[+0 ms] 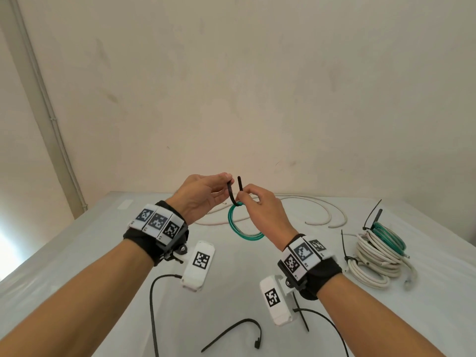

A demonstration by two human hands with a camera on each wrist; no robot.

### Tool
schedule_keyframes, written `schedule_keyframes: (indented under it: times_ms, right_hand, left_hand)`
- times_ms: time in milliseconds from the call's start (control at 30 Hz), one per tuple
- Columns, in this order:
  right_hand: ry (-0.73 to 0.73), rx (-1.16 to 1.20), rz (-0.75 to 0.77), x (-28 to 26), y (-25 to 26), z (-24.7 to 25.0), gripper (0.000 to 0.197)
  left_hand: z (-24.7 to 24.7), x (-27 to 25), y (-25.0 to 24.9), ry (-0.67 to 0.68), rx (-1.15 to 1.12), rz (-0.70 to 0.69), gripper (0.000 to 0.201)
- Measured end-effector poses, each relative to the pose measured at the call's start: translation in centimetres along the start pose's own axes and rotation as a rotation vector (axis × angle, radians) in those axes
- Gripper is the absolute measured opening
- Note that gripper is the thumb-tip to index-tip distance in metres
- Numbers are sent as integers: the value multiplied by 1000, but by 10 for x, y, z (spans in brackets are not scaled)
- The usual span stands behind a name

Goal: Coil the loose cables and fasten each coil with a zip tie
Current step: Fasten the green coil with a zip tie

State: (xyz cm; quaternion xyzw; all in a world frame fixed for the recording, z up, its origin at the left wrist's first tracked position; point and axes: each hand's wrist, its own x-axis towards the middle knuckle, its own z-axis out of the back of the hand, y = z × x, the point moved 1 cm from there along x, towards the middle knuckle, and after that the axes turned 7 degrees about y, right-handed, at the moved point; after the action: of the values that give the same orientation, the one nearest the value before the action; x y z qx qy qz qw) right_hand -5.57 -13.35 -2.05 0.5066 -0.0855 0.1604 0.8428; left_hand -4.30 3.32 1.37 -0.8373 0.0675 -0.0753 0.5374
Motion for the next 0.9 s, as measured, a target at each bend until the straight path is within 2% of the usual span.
schedule_keyframes:
  times_ms: [133, 333, 433, 667, 900]
  right_hand:
    - [-19, -88, 10, 4, -2, 2, 20]
    - [16, -150, 17, 9, -7, -3, 20]
    - [3, -197, 22, 11, -10, -5, 20]
    - [36, -346, 0, 8, -9, -4, 19]
    - [-8, -335, -31, 6, -14, -8, 19]
  left_hand:
    - [3, 2, -7, -28, 180, 53, 19]
    - [1, 0, -9, -64, 376, -36, 22]
    - [3, -1, -7, -79, 387, -75, 23]
    - [8, 0, -1, -25, 361, -23, 18]
    - [6, 0, 2, -6, 418, -5, 20]
